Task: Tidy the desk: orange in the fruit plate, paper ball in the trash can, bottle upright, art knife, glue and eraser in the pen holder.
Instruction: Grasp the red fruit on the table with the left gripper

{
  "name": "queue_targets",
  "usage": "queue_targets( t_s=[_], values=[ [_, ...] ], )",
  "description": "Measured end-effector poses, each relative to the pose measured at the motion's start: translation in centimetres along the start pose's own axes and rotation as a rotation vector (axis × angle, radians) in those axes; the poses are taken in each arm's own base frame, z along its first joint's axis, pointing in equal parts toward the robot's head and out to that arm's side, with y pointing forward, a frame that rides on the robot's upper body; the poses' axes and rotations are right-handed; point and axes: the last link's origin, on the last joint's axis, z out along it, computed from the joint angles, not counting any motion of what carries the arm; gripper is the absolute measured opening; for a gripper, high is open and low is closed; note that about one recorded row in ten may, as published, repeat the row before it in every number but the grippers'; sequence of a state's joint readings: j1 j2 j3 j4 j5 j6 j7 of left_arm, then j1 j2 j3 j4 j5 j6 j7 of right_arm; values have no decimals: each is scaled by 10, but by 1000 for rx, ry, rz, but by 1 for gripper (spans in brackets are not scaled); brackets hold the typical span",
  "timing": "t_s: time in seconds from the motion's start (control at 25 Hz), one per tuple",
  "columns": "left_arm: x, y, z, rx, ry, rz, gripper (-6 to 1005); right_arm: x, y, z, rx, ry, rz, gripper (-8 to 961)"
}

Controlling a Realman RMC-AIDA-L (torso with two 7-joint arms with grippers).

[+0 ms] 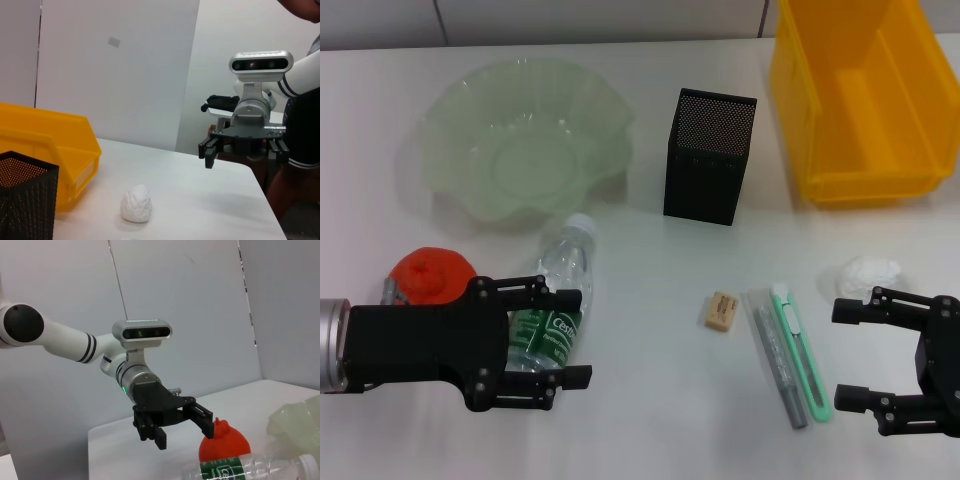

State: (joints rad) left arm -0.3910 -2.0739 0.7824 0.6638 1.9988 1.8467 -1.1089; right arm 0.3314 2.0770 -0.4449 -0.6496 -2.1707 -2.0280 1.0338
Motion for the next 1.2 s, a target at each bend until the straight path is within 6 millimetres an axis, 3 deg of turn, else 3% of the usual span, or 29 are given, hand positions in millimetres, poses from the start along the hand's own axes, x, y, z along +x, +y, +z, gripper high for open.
queue_targets(
  t_s=[0.44, 0.48, 0.6, 0.68, 0.88, 1.2],
  values=[
    [-1, 0, -2, 12, 2, 6, 759, 0, 0, 0, 5, -3, 0, 832],
    [-1, -2, -14, 71, 22, 6, 758, 1, 0, -1, 10, -5, 2, 832],
    [-1, -4, -23, 119, 40, 4, 755, 1, 1, -2, 15, -6, 5, 832],
    [-13, -2, -64, 374, 118, -7, 754, 2, 1, -3, 20, -5, 6, 832],
    [-34, 6, -84, 505, 83, -35, 750, 3, 1, -4, 27, -5, 7, 832],
    [-56, -2, -75, 577, -12, -31, 743, 3, 0, -3, 29, 1, 9, 832]
  ],
)
